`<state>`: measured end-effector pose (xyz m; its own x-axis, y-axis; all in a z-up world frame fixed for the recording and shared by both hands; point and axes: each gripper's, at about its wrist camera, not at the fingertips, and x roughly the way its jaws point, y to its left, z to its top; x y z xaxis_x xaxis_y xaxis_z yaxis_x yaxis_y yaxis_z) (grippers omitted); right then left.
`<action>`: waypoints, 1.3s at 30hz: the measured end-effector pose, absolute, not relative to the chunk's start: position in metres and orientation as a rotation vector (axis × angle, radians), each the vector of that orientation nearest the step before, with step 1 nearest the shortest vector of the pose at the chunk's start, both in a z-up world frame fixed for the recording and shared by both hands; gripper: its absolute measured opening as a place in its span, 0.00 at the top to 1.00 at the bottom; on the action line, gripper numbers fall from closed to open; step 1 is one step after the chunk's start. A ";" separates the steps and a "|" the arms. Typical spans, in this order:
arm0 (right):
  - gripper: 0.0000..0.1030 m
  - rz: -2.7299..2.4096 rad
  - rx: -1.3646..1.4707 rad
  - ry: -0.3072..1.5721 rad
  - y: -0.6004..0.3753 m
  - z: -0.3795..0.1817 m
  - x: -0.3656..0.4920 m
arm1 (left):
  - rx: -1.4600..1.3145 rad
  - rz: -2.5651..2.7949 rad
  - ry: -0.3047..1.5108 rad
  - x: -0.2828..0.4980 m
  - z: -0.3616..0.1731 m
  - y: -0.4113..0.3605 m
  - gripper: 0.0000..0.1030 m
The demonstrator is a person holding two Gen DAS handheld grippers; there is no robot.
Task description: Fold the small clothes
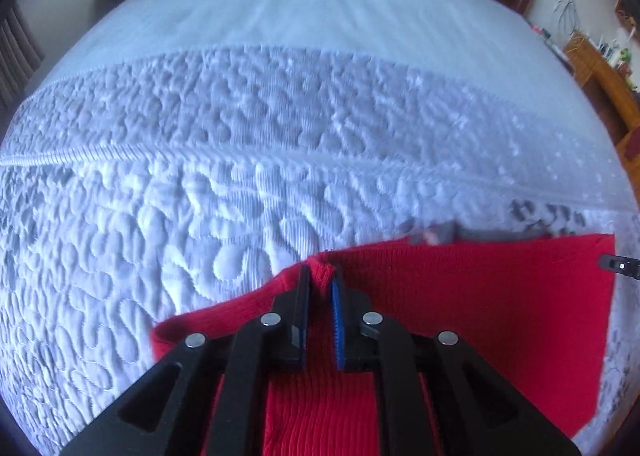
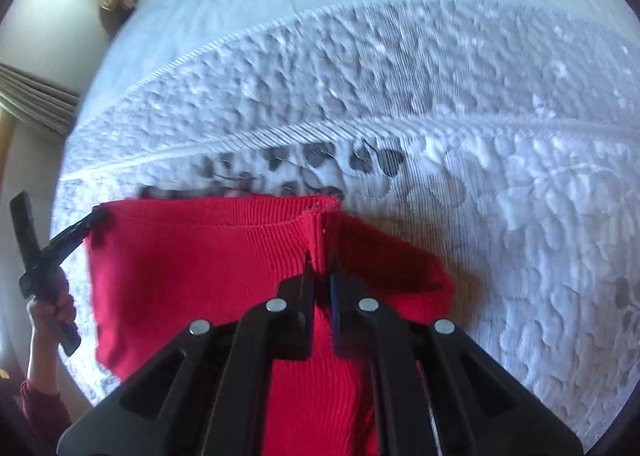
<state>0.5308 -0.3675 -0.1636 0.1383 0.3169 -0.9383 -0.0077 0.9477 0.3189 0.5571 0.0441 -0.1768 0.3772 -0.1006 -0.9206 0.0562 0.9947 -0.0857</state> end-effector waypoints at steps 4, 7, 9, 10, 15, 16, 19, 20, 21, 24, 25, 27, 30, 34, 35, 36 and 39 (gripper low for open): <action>0.95 0.221 0.302 1.431 -0.373 -0.184 0.531 | -0.019 -0.083 1.158 0.552 -0.187 0.042 0.87; 0.89 0.201 0.306 1.420 -0.375 -0.184 0.527 | -0.031 -0.077 1.153 0.547 -0.186 0.045 0.83; 0.77 0.198 0.305 1.399 -0.376 -0.175 0.519 | -0.055 -0.067 1.161 0.538 -0.179 0.048 0.73; 0.76 0.203 0.292 1.383 -0.378 -0.166 0.512 | -0.066 -0.049 1.168 0.530 -0.173 0.051 0.63; 0.63 0.304 0.197 1.363 -0.389 -0.122 0.437 | -0.106 -0.149 1.185 0.449 -0.128 0.080 0.23; 0.55 0.323 0.184 1.378 -0.391 -0.119 0.412 | -0.094 -0.142 1.220 0.423 -0.125 0.088 0.23; 0.47 0.359 0.188 1.453 -0.397 -0.124 0.354 | -0.134 -0.172 1.289 0.370 -0.130 0.106 0.23; 0.47 0.369 0.196 1.473 -0.395 -0.128 0.343 | -0.149 -0.160 1.307 0.357 -0.135 0.112 0.23; 0.48 0.366 0.203 1.485 -0.395 -0.131 0.332 | -0.161 -0.153 1.325 0.346 -0.140 0.117 0.23; 0.48 0.349 0.248 1.502 -0.398 -0.140 0.319 | -0.186 -0.128 1.358 0.331 -0.158 0.125 0.24; 0.48 0.349 0.278 1.509 -0.401 -0.142 0.318 | -0.222 -0.129 1.371 0.328 -0.163 0.127 0.24; 0.47 0.353 0.332 1.521 -0.403 -0.149 0.320 | -0.269 -0.144 1.362 0.330 -0.167 0.127 0.24; 0.42 0.334 0.369 1.534 -0.406 -0.158 0.326 | -0.308 -0.178 1.353 0.334 -0.168 0.118 0.24; 0.42 0.335 0.416 1.537 -0.405 -0.168 0.336 | -0.309 -0.201 1.393 0.349 -0.179 0.101 0.24; 0.42 0.336 0.420 1.538 -0.405 -0.169 0.339 | -0.296 -0.193 1.396 0.352 -0.182 0.099 0.25; 0.42 0.338 0.422 1.540 -0.403 -0.170 0.341 | -0.288 -0.186 1.396 0.355 -0.184 0.096 0.28; 0.52 0.377 0.432 1.543 -0.393 -0.173 0.344 | -0.248 -0.154 1.392 0.360 -0.183 0.089 0.52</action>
